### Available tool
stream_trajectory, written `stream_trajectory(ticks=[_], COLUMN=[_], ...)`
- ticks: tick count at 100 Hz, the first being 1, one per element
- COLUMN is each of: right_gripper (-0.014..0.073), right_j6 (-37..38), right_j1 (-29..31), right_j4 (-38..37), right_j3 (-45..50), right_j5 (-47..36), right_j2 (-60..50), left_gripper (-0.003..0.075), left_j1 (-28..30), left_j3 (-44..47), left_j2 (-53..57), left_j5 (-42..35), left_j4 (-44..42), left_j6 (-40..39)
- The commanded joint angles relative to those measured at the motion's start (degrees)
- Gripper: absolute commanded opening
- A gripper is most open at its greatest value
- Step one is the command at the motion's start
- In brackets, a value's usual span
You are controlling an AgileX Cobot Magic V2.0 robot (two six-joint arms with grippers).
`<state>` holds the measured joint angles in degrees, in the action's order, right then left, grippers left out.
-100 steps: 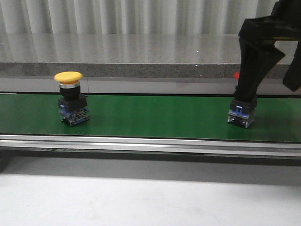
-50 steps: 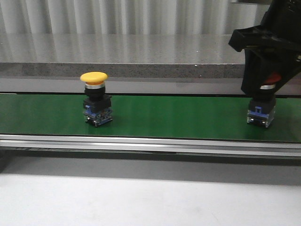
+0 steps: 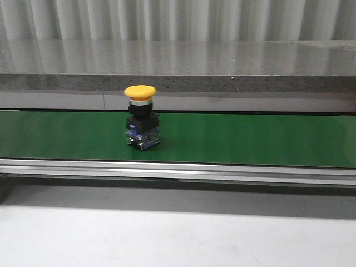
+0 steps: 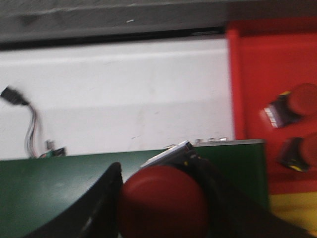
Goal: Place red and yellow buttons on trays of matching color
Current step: 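Carry the red button into the red tray and open the right gripper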
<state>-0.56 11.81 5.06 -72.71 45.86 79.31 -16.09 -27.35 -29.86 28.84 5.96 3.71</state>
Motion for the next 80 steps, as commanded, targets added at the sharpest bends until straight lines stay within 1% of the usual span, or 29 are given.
stream_trajectory(ticks=[1, 5, 6, 18, 30, 39, 67, 80], right_gripper=[0.0119, 0.0119, 0.0119, 0.0119, 0.0119, 0.0119, 0.0119, 0.0119], right_j6=[2.82, 4.47, 4.47, 7.97, 8.92, 8.97, 9.03, 9.03], right_j1=[6.14, 9.61, 9.61, 17.47, 21.81, 22.97, 23.17, 23.94], right_j4=[-0.22, -0.22, -0.22, -0.22, -0.22, -0.22, -0.22, -0.22], right_j3=[-3.09, -3.59, -3.59, -4.55, -4.61, -4.61, -4.69, -5.48], right_j5=[-3.21, -3.8, -3.8, -5.5, -6.91, -8.55, -17.48, -19.93], right_j2=[-1.68, -1.24, -1.13, 0.93, 3.8, 6.57, 13.78, 16.53], left_gripper=[-0.002, -0.002, -0.002, -0.002, -0.002, -0.002, -0.002, -0.002], left_j1=[-0.35, -0.35, -0.35, -0.35, -0.35, -0.35, -0.35, -0.35], left_j3=[-1.72, -1.72, -1.72, -1.72, -1.72, -1.72, -1.72, -1.72], left_j2=[-0.09, -0.09, -0.09, -0.09, -0.09, -0.09, -0.09, -0.09], left_j5=[-3.84, -3.84, -3.84, -3.84, -3.84, -3.84, -3.84, -3.84], left_j4=[0.82, 0.82, 0.82, 0.82, 0.82, 0.82, 0.82, 0.82], left_j6=[0.04, 0.04, 0.04, 0.04, 0.04, 0.04, 0.04, 0.04])
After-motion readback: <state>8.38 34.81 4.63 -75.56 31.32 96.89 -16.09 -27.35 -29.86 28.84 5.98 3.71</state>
